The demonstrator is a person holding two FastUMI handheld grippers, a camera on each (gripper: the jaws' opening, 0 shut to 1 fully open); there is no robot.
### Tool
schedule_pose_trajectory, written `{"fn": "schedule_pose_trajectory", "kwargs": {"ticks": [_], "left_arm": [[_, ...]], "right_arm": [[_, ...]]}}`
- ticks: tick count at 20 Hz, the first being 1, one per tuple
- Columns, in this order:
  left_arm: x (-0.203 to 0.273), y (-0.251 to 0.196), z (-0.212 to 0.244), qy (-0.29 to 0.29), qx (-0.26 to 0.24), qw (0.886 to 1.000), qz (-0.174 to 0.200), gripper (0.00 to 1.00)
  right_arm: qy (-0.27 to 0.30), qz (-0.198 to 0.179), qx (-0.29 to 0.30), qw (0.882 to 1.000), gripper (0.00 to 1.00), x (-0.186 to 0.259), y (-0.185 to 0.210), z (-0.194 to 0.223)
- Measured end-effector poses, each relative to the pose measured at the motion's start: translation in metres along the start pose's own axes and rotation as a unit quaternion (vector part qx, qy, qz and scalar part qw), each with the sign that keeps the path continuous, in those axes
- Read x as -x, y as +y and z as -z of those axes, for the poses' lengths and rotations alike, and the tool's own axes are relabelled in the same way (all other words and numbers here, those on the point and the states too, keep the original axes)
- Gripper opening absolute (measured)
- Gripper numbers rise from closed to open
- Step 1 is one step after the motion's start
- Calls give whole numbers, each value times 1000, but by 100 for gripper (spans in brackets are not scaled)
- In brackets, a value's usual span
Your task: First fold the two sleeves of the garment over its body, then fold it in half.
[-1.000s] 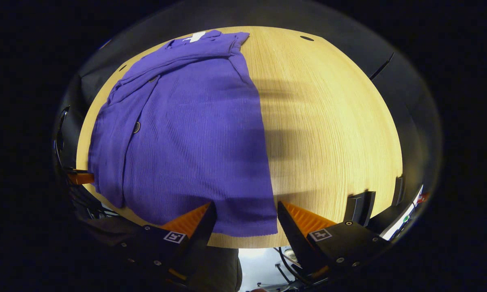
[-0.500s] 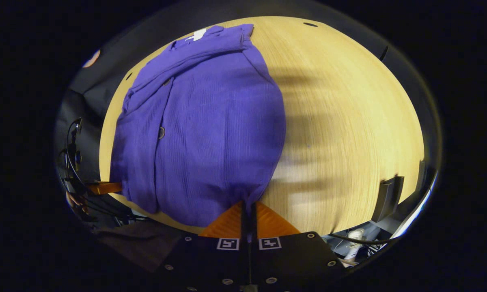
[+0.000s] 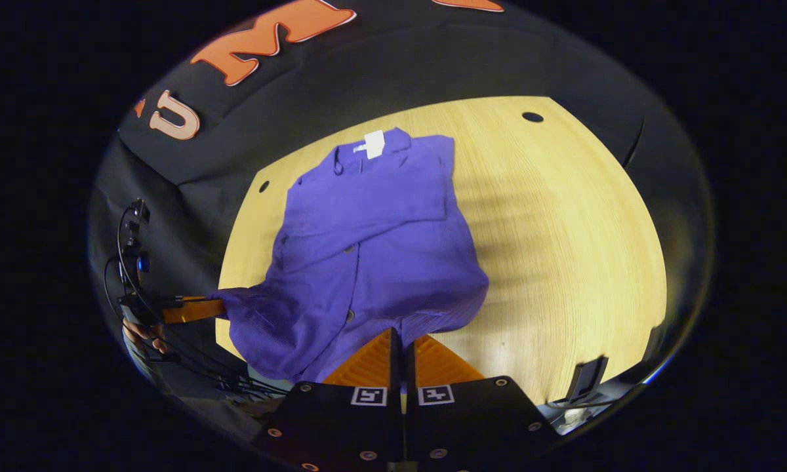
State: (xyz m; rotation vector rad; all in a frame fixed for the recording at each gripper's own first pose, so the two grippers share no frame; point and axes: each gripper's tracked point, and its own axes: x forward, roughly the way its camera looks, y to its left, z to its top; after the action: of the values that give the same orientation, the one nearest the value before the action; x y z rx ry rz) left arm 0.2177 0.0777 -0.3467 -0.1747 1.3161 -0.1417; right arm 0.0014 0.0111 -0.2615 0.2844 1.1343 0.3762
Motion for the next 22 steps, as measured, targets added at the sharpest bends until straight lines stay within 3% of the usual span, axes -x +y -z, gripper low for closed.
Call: {"fn": "schedule_pose_trajectory", "kwargs": {"ticks": [7,12,17,22], "left_arm": [[6,14,-136,-41,-49,998,-11,13],[-17,16,-223,-47,-58,997,-21,13],[-76,48,-274,-35,-87,990,-101,13],[-116,59,-309,-43,-107,985,-126,13]], "right_arm": [[-35,6,38,999,2,7,7,-107],[-44,15,43,998,2,-20,3,-177],[-23,29,13,999,2,-77,-22,-234],[-4,25,-29,999,2,-136,-40,-270]]}}
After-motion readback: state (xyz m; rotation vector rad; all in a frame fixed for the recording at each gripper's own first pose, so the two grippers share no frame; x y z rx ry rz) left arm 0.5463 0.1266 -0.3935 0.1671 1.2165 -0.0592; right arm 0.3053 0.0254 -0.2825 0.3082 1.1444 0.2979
